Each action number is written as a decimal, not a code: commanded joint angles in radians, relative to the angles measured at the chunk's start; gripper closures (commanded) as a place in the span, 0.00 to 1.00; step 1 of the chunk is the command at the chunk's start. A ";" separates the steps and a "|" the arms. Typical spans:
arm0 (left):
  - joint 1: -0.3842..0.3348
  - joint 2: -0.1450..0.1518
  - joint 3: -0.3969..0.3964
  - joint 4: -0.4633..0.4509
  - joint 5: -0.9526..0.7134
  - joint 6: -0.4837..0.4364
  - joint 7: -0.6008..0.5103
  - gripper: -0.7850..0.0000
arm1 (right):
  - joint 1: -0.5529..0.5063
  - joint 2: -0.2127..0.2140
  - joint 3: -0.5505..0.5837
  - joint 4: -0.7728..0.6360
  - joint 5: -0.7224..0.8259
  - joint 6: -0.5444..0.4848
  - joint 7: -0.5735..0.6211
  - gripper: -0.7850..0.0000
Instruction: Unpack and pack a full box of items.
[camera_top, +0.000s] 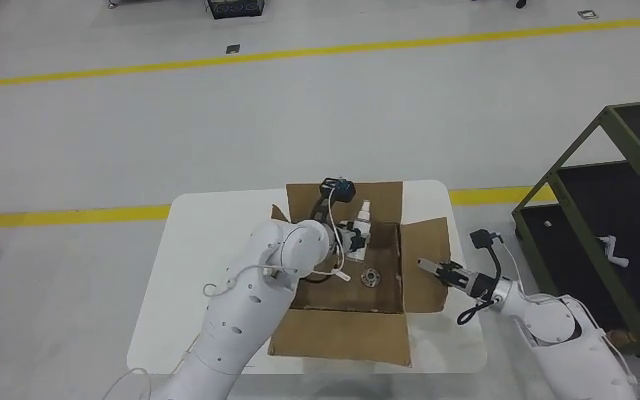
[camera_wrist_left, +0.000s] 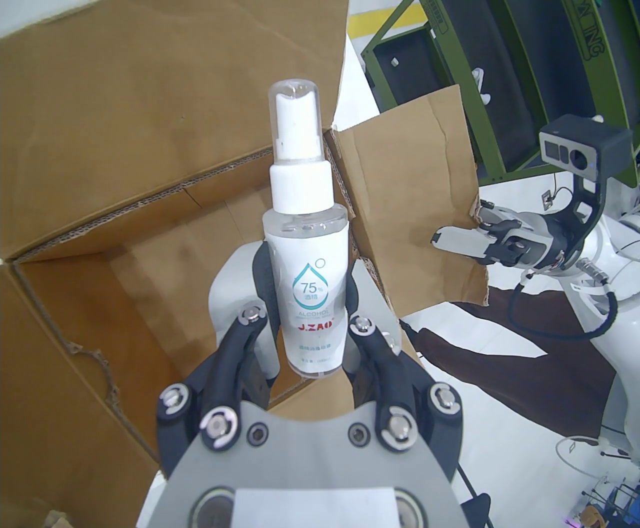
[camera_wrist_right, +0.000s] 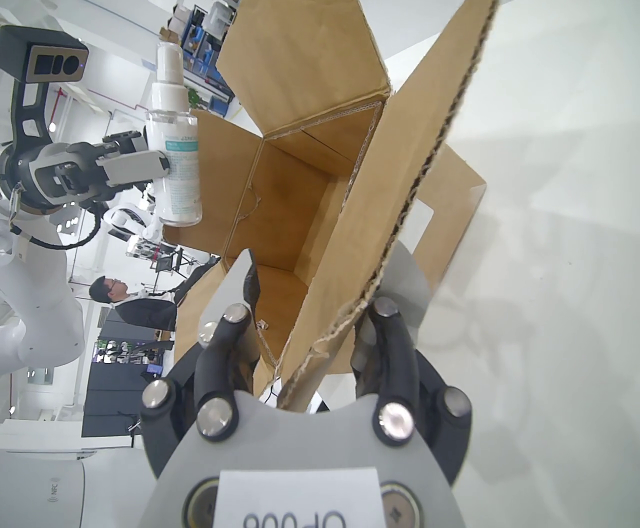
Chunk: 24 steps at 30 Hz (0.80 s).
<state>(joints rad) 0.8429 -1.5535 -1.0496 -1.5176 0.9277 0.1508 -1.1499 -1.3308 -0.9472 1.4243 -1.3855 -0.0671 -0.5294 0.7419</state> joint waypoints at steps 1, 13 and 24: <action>0.009 0.008 -0.023 -0.028 0.024 0.010 -0.022 1.00 | 0.001 0.001 -0.001 0.001 0.006 -0.005 0.010 1.00; 0.093 0.055 -0.174 -0.283 0.167 0.063 -0.190 1.00 | 0.061 0.014 0.026 0.034 -0.019 -0.016 0.094 1.00; 0.136 0.077 -0.217 -0.436 0.265 0.077 -0.302 1.00 | 0.073 0.013 0.013 0.029 -0.049 0.024 0.059 0.00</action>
<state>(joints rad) 0.9745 -1.4780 -1.2632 -1.9449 1.1889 0.2262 -1.4461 -1.2579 -0.9338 1.4389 -1.3560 -0.1173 -0.5069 0.8018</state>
